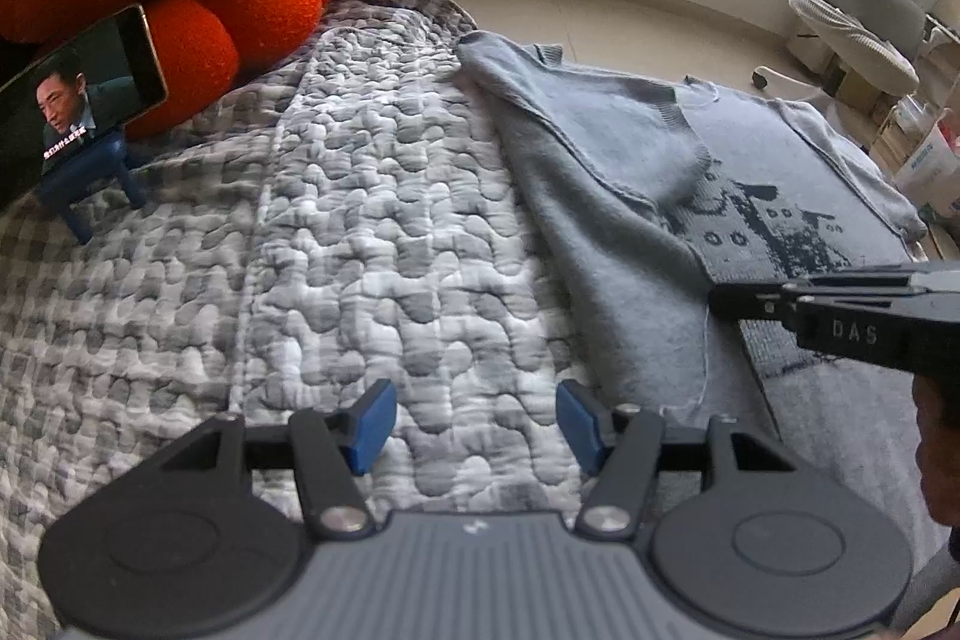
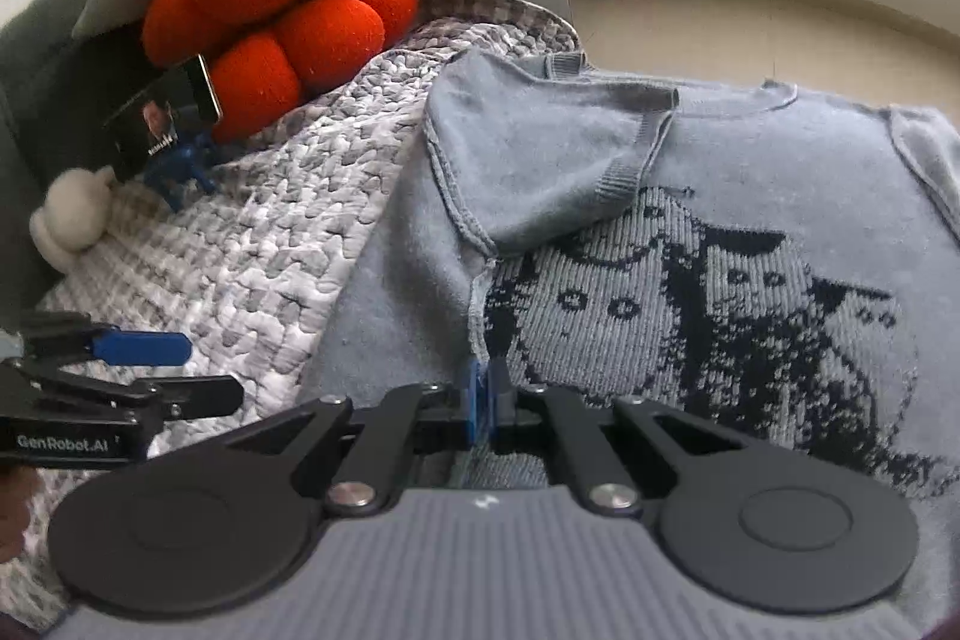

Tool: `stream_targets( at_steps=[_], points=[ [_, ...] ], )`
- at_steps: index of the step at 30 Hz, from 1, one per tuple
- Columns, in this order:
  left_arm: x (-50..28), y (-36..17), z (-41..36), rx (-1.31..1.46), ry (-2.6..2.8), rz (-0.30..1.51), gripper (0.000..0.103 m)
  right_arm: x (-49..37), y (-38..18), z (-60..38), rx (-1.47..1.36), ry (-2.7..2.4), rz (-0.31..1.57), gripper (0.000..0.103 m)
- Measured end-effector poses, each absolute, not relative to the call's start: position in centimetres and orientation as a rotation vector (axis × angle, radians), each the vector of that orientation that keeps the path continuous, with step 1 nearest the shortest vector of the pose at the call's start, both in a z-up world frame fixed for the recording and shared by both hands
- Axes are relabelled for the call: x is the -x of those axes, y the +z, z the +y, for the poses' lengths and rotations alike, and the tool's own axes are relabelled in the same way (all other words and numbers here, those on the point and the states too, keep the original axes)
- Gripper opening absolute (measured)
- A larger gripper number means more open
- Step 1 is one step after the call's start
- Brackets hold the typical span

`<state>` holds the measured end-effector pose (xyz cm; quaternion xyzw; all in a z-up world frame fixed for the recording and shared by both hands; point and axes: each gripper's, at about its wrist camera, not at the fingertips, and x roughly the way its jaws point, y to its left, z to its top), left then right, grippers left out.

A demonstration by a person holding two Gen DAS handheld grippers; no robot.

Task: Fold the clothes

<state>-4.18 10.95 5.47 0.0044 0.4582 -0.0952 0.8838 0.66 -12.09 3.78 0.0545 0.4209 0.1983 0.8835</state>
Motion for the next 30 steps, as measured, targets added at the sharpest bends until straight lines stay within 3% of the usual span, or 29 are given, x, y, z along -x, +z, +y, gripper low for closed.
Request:
stream_targets(
  at_steps=[5, 8, 9, 16, 17, 18, 19, 26, 30],
  points=[
    [4.0, 5.2, 11.2, -0.009, -0.183, 0.958, 0.06, -1.3, 3.7, -12.0, -0.142, 0.457, 0.882, 0.016],
    [3.9, 5.2, 11.2, 0.001, -0.183, 0.959, 0.061, -3.0, 4.1, -13.4, -0.263, 0.42, 0.86, 0.052],
    [3.9, 5.3, 11.1, 0.004, -0.185, 0.958, 0.061, -3.7, 4.2, -13.9, -0.301, 0.404, 0.854, 0.052],
    [3.8, 5.1, 9.7, -0.016, -0.216, 0.956, 0.062, -7.9, 3.2, -15.6, -0.401, 0.291, 0.818, 0.052],
    [3.8, 5.0, 9.5, -0.022, -0.221, 0.958, 0.062, -8.1, 3.1, -15.3, -0.375, 0.298, 0.811, 0.043],
    [3.8, 4.9, 9.3, -0.028, -0.225, 0.959, 0.062, -8.3, 3.2, -14.6, -0.33, 0.302, 0.803, 0.014],
    [3.7, 4.8, 9.1, -0.038, -0.227, 0.961, 0.062, -8.3, 3.5, -14.1, -0.287, 0.296, 0.796, 0.006],
    [3.4, 4.2, 7.9, -0.1, -0.226, 0.97, 0.064, -8.3, 4.6, -12.9, -0.102, 0.189, 0.754, 0.006],
    [3.5, 4.1, 7.7, -0.125, -0.225, 0.967, 0.064, -8.5, 3.5, -12.7, -0.086, 0.166, 0.776, 0.011]
  ],
)
